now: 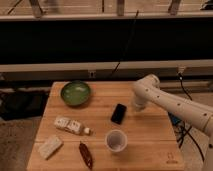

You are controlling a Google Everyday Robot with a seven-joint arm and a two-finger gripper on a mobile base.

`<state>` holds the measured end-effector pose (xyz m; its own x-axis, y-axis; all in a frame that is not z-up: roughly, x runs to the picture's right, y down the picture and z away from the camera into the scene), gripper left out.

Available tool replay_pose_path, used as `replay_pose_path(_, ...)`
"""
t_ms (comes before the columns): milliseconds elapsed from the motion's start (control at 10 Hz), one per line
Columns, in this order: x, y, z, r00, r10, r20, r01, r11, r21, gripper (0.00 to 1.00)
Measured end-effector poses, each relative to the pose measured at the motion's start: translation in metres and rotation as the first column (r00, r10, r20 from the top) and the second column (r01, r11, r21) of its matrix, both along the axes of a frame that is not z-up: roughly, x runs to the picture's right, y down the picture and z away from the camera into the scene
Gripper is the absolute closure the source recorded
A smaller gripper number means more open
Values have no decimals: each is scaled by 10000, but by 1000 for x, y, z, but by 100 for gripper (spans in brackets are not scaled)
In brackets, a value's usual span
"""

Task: Push the eraser across the table

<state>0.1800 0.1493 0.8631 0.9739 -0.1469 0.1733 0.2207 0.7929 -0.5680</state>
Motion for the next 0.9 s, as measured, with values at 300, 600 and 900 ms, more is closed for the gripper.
replay_pose_path(300, -23, 1, 9, 9983, -520, 246, 522, 9986, -60, 99)
replay_pose_path(600, -45, 1, 14, 9934, -1044, 480, 1048, 9945, -75, 99)
replay_pose_path(900, -70, 1, 16, 9854, -1534, 735, 1543, 9880, -70, 99)
